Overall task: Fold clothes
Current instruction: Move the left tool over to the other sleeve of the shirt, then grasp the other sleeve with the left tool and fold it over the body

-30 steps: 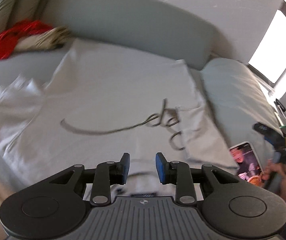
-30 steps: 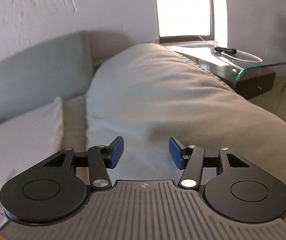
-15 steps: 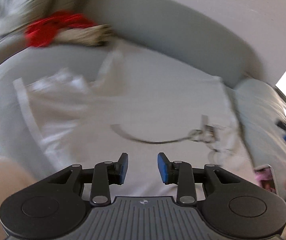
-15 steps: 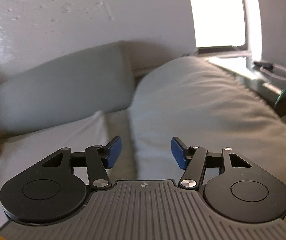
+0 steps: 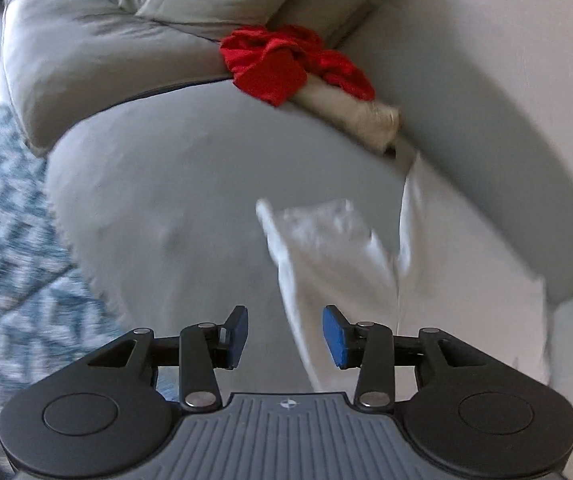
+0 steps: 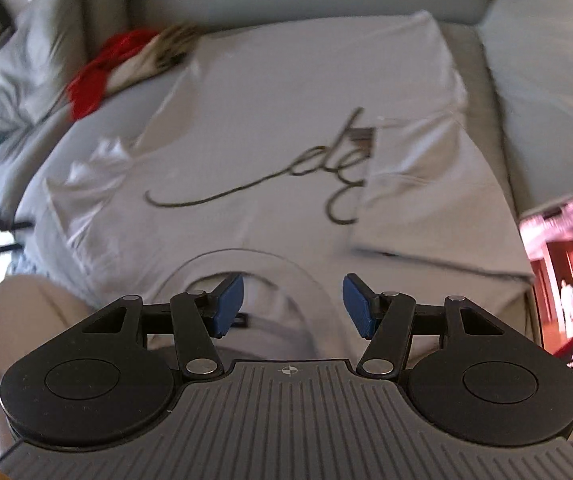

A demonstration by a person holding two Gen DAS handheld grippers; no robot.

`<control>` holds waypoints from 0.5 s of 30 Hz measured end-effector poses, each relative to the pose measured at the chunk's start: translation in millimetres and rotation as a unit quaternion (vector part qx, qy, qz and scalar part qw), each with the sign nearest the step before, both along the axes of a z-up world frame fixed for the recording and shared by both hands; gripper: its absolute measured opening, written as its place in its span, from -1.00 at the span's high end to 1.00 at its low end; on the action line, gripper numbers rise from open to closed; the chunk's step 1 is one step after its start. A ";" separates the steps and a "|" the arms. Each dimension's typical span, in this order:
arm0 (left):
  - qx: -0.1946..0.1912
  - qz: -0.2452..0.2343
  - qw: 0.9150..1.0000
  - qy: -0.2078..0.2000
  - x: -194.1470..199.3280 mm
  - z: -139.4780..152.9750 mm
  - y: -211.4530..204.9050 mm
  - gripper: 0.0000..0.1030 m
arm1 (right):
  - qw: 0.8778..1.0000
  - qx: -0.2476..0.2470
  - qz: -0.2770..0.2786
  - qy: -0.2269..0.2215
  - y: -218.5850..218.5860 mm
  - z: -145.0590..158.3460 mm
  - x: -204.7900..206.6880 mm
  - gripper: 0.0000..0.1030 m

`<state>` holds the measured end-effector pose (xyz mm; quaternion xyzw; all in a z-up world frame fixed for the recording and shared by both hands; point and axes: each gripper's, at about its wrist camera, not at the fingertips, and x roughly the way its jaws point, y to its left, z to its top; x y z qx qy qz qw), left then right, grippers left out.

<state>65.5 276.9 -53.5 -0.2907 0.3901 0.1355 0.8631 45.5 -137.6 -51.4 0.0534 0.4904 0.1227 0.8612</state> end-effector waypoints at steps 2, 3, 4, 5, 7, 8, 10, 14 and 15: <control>-0.014 0.003 1.000 -0.011 11.2 -6.5 13.4 0.25 | 1.000 -0.010 0.004 -0.007 4.7 3.9 -4.4 -0.19; -0.013 -0.002 1.000 -0.010 17.5 -10.0 16.6 0.25 | 1.000 -0.010 0.004 -0.007 4.0 6.2 -3.8 -0.19; -0.012 -0.007 1.000 -0.008 23.9 -13.5 19.6 0.26 | 1.000 -0.008 0.002 -0.005 4.2 6.5 -5.1 -0.19; -0.011 -0.012 1.000 -0.007 30.3 -16.9 22.7 0.27 | 1.000 -0.007 -0.002 -0.001 2.8 6.4 -4.7 -0.19; -0.022 -0.022 0.999 -0.006 41.7 -21.6 25.1 0.29 | 1.000 -0.007 -0.005 0.005 1.6 4.6 -2.5 -0.19; -0.026 -0.022 0.999 -0.006 46.0 -23.6 26.2 0.31 | 1.000 -0.007 -0.007 0.008 1.0 3.7 -1.4 -0.19; -0.028 -0.017 0.999 -0.006 50.4 -26.6 29.9 0.33 | 1.000 -0.009 -0.013 0.011 -1.6 1.2 0.9 -0.19; -0.033 -0.001 0.999 -0.009 57.3 -28.0 34.9 0.41 | 0.999 -0.003 -0.027 0.022 -6.4 -4.0 3.9 -0.19; -0.029 -0.001 1.000 -0.008 57.8 -27.3 34.2 0.64 | 0.999 -0.003 -0.029 0.025 -7.9 -5.4 4.1 -0.19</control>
